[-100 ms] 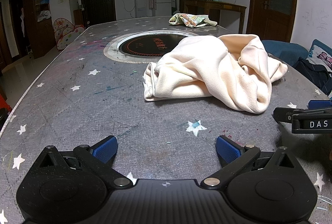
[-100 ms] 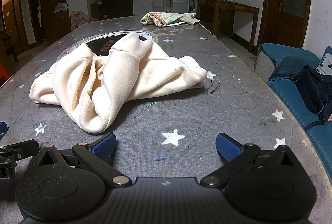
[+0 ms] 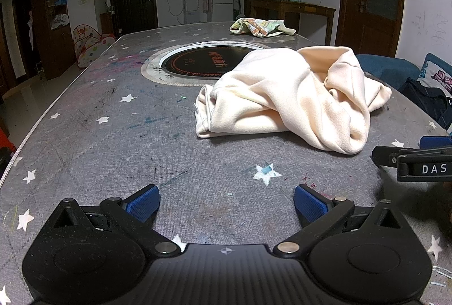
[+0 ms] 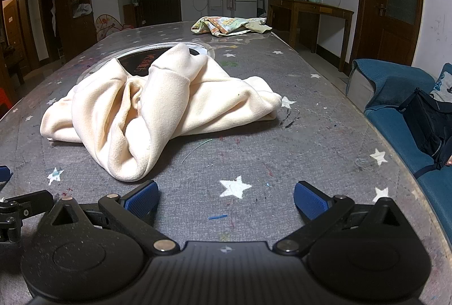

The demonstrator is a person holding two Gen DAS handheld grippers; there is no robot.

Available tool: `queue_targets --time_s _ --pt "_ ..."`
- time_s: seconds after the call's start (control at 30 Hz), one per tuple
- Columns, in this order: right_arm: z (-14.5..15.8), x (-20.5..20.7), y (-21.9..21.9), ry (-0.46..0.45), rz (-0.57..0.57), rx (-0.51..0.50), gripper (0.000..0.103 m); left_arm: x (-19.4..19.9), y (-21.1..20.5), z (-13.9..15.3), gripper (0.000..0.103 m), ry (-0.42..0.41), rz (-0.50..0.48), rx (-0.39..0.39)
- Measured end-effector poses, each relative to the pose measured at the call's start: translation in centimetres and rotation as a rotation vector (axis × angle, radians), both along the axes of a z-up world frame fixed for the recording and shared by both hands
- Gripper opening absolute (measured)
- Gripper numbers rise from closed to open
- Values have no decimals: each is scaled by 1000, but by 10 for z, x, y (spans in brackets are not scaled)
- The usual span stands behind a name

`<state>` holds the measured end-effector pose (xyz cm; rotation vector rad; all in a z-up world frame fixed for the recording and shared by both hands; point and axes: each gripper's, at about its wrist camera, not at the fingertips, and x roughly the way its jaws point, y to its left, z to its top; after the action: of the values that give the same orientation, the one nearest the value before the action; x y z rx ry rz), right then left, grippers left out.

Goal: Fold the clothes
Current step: 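Move both grippers toward the crumpled cream sweatshirt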

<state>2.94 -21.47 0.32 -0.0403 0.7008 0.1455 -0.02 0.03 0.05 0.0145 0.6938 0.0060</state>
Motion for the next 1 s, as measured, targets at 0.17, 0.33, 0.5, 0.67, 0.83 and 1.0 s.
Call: queue_targets --time_s 0.17,0.33,0.5,0.67,0.83,1.0 --pt "0 0 1 10 5 1 103 0 0 1 103 2 5 -1" --pt "2 -7 3 8 44 7 103 -3 0 1 103 5 6 -7" --pt "3 -15 3 4 56 21 103 -6 -3 6 103 3 16 -9" --pt "6 -20 5 0 68 23 103 -9 -5 9 103 6 19 -9" --pt "9 -26 5 10 68 42 103 -12 -8 11 103 10 18 -5" --pt "12 -31 5 7 73 38 103 -16 -13 15 103 8 17 4"
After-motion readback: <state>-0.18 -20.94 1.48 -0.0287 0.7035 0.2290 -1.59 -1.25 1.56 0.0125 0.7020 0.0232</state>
